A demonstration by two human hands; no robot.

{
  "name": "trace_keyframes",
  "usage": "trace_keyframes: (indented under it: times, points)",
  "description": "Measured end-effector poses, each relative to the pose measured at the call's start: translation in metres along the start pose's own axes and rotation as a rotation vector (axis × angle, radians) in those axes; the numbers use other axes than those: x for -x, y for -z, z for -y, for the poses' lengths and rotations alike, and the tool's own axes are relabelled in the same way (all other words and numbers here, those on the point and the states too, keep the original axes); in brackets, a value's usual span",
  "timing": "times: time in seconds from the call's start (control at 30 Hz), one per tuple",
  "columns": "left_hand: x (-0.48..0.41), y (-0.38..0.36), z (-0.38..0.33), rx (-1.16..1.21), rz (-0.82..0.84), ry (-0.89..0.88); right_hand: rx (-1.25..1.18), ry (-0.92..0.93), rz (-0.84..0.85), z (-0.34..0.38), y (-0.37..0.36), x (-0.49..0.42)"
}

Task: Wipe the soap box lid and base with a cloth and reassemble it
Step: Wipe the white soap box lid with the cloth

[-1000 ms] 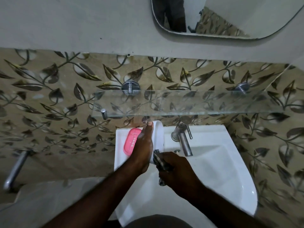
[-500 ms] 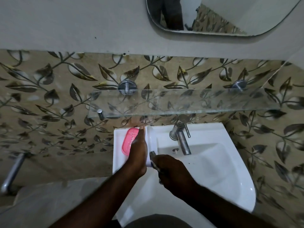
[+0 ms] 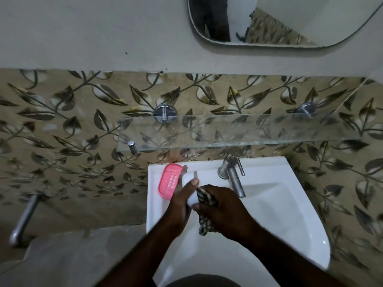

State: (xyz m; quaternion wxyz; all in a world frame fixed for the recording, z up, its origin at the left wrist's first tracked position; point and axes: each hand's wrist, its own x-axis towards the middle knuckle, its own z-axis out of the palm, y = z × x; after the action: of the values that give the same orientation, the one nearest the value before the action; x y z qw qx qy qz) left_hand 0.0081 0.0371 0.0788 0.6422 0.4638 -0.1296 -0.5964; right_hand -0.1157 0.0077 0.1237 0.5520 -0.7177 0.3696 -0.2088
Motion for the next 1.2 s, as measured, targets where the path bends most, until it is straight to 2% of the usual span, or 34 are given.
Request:
trace_keyframes:
  times: [0.1,0.23,0.3,0.37,0.47,0.53,0.63,0.73,0.8,0.9,0.97,1.1,1.2]
  points:
    - [0.003,0.005,0.008,-0.052,0.002,-0.084,0.045,0.021,-0.052,0.004,-0.01,0.008]
    - [0.002,-0.001,-0.008,0.122,0.047,-0.107,0.355,0.087,0.02,-0.015,-0.007,0.016]
    - [0.002,-0.004,-0.015,0.163,0.054,-0.086,0.514,0.124,-0.05,-0.025,-0.002,0.011]
    - [0.003,-0.005,-0.014,0.157,0.048,-0.072,0.522,0.114,-0.132,-0.02,-0.005,0.008]
    - [0.002,-0.003,-0.011,0.078,0.054,-0.092,0.184,-0.042,-0.105,-0.001,-0.017,0.012]
    - [0.002,-0.002,-0.011,0.085,0.076,-0.105,0.126,0.055,-0.113,0.005,-0.023,0.016]
    - [0.006,-0.004,-0.015,0.124,0.078,-0.111,0.351,0.204,-0.177,-0.006,-0.021,0.018]
    - [0.005,-0.005,-0.023,0.189,0.008,-0.102,0.632,0.293,-0.243,-0.023,-0.018,0.013]
    - [0.005,-0.005,-0.025,0.195,-0.021,-0.118,0.614,0.267,-0.256,-0.014,-0.018,0.01]
    - [0.007,-0.006,-0.025,0.214,-0.016,-0.131,0.404,0.083,-0.101,0.014,-0.016,0.005]
    - [0.006,-0.005,-0.024,0.216,-0.002,-0.125,0.35,0.155,-0.047,0.027,-0.018,0.007]
    - [0.005,-0.003,-0.033,0.257,0.052,-0.08,0.556,0.408,-0.133,0.008,-0.011,0.008]
    - [0.004,-0.005,-0.036,0.262,0.042,-0.041,0.814,0.417,-0.162,-0.012,-0.004,0.002]
